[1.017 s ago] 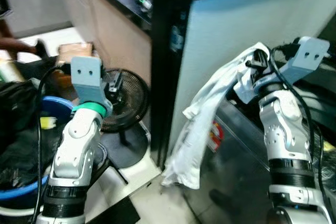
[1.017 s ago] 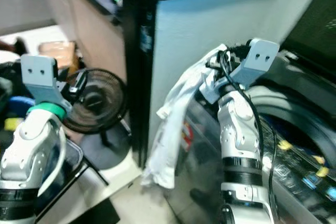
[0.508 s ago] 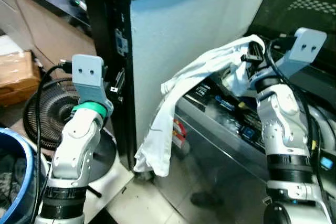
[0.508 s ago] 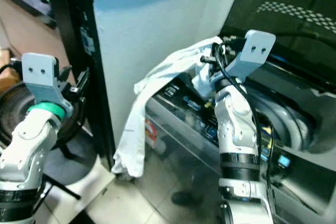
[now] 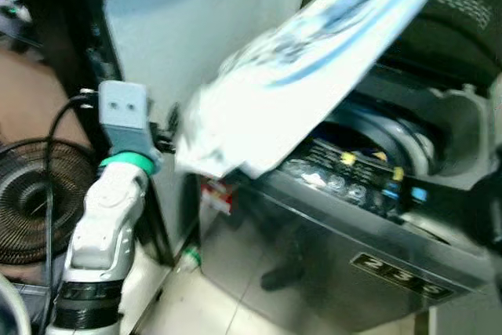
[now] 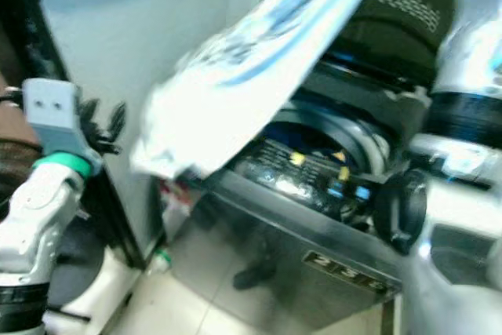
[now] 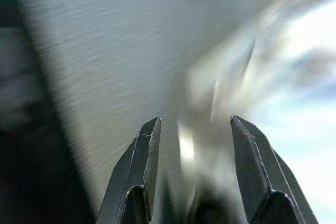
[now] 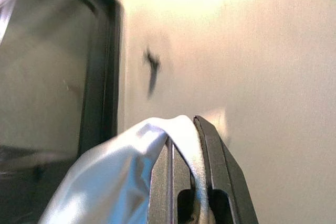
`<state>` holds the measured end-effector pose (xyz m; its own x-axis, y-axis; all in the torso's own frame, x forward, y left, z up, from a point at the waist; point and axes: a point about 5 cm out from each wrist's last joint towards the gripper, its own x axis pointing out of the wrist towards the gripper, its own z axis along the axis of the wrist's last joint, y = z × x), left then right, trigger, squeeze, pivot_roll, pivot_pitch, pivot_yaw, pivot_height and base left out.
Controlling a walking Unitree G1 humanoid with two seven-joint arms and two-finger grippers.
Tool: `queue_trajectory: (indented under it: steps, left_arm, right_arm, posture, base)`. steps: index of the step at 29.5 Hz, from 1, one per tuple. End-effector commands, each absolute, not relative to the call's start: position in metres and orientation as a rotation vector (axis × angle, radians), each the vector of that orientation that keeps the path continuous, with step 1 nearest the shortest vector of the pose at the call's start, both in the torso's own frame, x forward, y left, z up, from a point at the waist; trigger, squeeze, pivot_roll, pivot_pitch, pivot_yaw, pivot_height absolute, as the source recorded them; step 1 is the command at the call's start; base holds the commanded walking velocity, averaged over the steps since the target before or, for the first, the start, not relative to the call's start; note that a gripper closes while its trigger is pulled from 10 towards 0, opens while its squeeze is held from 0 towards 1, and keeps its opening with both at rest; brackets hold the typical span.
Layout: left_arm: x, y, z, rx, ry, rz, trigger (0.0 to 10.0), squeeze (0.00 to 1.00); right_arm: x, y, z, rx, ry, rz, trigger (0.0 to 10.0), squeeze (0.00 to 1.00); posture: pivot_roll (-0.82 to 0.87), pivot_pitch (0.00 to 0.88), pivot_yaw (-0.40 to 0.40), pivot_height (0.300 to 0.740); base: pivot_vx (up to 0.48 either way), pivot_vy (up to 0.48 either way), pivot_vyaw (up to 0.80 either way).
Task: Clothes washing
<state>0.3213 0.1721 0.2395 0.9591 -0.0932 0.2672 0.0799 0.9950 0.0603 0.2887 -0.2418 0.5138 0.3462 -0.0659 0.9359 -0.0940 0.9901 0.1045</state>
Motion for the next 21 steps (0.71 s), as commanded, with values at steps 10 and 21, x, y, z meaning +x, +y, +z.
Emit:
queue_trajectory:
  steps: [10, 21]
  left_arm:
    - [0.320, 0.163, 0.236, 0.050, -0.254, -0.128, 10.0, 0.00]
    - [0.321, 0.164, 0.236, 0.042, -0.240, -0.120, 10.0, 0.00]
  right_arm:
    - [0.353, -0.162, 0.398, 0.107, -0.730, 0.350, 10.0, 0.00]
    - [0.352, -0.087, 0.286, -0.045, -0.304, 0.676, 10.0, 0.00]
  posture:
    - [0.06, 0.064, 0.002, 0.740]
    - [0.06, 0.066, 0.001, 0.740]
  base:
    - [0.000, 0.000, -0.80]
    - [0.000, 0.000, -0.36]
